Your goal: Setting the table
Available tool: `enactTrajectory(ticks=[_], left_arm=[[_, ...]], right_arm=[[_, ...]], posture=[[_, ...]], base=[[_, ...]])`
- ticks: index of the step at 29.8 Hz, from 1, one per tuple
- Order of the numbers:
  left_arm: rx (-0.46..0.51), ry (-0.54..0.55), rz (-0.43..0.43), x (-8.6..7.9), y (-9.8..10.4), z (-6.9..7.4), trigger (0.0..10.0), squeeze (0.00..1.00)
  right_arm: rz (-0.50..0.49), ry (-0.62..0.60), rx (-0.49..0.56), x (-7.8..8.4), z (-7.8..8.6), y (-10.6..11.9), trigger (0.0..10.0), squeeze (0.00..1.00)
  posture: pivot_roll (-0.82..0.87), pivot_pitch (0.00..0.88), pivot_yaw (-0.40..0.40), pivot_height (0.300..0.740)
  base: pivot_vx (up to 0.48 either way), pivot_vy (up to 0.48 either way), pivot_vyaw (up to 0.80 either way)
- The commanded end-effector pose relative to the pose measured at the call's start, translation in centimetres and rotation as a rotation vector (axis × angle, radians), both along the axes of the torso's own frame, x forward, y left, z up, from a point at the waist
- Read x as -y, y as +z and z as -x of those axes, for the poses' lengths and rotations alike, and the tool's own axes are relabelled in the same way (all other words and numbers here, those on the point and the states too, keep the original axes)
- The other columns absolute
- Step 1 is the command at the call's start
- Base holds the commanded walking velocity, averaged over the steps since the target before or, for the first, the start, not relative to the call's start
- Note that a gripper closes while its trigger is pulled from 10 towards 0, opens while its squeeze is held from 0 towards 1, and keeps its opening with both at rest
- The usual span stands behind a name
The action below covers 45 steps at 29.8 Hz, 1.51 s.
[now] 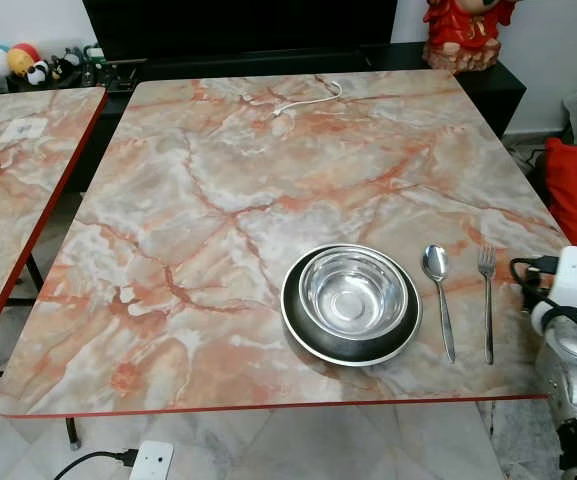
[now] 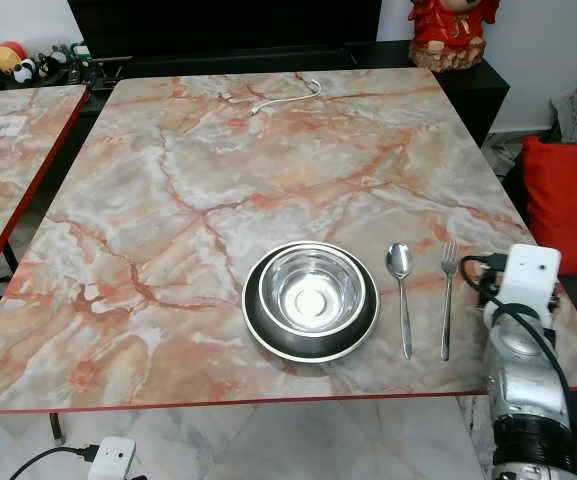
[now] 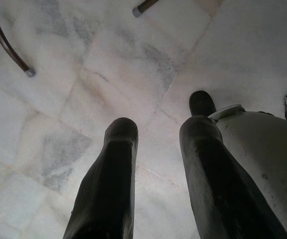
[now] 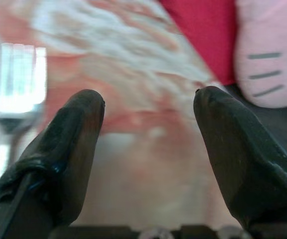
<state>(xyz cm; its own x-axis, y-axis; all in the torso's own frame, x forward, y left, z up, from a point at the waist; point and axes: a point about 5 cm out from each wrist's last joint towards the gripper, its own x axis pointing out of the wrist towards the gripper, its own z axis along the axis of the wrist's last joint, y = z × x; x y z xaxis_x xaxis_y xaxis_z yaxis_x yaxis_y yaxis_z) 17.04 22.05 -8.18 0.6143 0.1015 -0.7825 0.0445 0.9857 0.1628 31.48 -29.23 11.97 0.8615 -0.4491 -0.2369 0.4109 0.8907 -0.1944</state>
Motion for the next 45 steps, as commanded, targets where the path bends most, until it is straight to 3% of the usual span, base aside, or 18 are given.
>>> enactTrajectory(ticks=[1,4,14,45], left_arm=[[-0.037,0.005,-0.003,-0.4,-0.4,1.0,10.0,0.00],[-0.036,0.007,-0.003,-0.4,-0.4,1.0,10.0,0.00],[-0.043,0.012,-0.003,-0.5,-0.4,1.1,10.0,0.00],[-0.040,0.010,-0.003,-0.4,-0.4,1.0,10.0,0.00]], right_arm=[[-0.023,0.036,-0.031,-0.7,-0.2,-0.5,10.0,0.00],[-0.031,0.061,-0.057,-1.3,-0.4,-0.8,10.0,0.00],[-0.035,0.062,-0.105,-0.9,-0.2,-1.3,10.0,0.00],[-0.059,0.143,-0.022,-2.9,-1.1,-0.3,10.0,0.00]], posture=[[-0.11,0.132,0.044,0.740],[-0.10,0.131,0.043,0.740],[-0.11,0.132,0.041,0.740],[-0.10,0.130,0.041,0.740]], base=[[0.000,0.000,0.00],[0.000,0.000,0.00],[0.000,0.000,0.00],[0.000,0.000,0.00]])
